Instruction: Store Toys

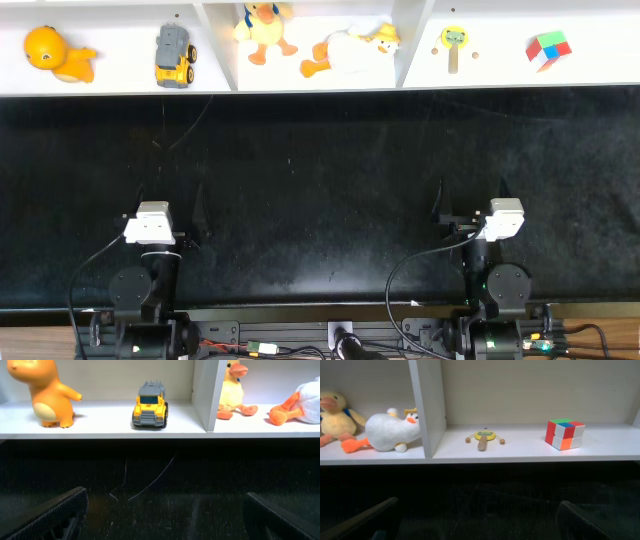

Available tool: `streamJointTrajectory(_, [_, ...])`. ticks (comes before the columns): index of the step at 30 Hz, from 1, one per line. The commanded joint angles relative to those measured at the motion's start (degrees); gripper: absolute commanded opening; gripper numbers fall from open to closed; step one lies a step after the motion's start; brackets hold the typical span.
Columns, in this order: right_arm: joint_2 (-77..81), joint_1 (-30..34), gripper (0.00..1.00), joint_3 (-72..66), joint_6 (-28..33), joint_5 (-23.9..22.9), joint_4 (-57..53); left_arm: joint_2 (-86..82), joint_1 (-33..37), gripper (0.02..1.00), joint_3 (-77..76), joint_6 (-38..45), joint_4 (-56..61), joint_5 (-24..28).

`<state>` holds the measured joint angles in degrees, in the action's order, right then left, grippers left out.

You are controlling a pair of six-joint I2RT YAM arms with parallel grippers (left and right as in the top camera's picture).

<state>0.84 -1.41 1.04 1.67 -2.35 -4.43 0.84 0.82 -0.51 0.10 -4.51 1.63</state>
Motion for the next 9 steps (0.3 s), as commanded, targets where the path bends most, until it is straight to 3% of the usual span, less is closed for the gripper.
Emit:
streamJointTrajectory(1, [-0.59,0.33,1.000,-0.79,-0.42,-0.20,0.13,-0.68,-0.31,0.998,0.07,-0.57,-0.31,-0.26])
streamJointTrajectory(9, [-0.59,0.33,0.993,-0.79,-0.42,-0.22,0.11,-0.68,-0.31,0.998,0.07,-0.59,-0.31,-0.26])
